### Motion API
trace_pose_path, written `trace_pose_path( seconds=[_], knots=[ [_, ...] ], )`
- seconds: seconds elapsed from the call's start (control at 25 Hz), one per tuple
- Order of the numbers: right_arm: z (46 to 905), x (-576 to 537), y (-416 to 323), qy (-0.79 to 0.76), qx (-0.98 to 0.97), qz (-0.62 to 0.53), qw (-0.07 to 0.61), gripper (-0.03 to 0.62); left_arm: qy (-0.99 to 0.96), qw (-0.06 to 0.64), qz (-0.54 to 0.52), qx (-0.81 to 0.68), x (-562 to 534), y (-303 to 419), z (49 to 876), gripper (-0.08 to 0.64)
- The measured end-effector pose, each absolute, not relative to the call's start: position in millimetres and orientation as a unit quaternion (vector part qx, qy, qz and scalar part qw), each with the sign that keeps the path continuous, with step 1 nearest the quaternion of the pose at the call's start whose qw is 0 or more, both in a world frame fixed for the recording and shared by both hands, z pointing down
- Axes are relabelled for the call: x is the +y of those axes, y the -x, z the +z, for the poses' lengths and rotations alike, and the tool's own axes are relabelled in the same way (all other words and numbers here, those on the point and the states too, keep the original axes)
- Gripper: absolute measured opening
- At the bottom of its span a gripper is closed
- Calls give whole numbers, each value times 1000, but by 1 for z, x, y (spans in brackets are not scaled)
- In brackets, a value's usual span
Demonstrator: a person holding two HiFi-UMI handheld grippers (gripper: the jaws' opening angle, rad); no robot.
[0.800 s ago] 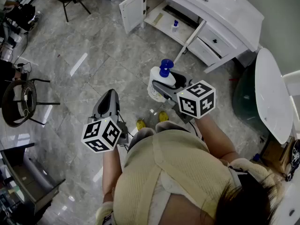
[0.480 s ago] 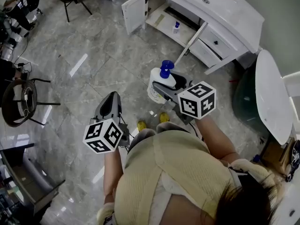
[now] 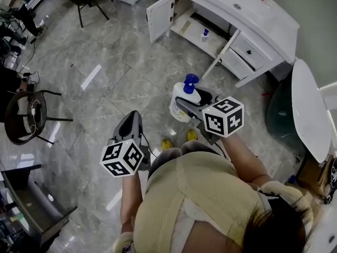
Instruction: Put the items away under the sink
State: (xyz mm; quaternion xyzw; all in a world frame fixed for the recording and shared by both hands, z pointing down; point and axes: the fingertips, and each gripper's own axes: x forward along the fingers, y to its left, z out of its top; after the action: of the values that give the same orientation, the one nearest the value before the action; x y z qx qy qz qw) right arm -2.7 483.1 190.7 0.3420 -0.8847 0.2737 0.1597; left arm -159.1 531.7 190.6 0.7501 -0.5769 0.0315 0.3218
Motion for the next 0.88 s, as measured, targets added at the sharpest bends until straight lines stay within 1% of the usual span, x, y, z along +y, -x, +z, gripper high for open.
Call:
trace_pose_path(
  seconds=[0.2,0.44,0.88],
  knots=[
    [191,493,26,-337,-887,267,168,281,-749,333,40,-571,541,180,201,49],
    [193,483,32,-343,-883,267,175,281,-750,335,41,-569,532,189,202,49],
    [198,409,36,-327,-889,271,169,281,-743,332,51,-578,463,186,203,49]
  ],
)
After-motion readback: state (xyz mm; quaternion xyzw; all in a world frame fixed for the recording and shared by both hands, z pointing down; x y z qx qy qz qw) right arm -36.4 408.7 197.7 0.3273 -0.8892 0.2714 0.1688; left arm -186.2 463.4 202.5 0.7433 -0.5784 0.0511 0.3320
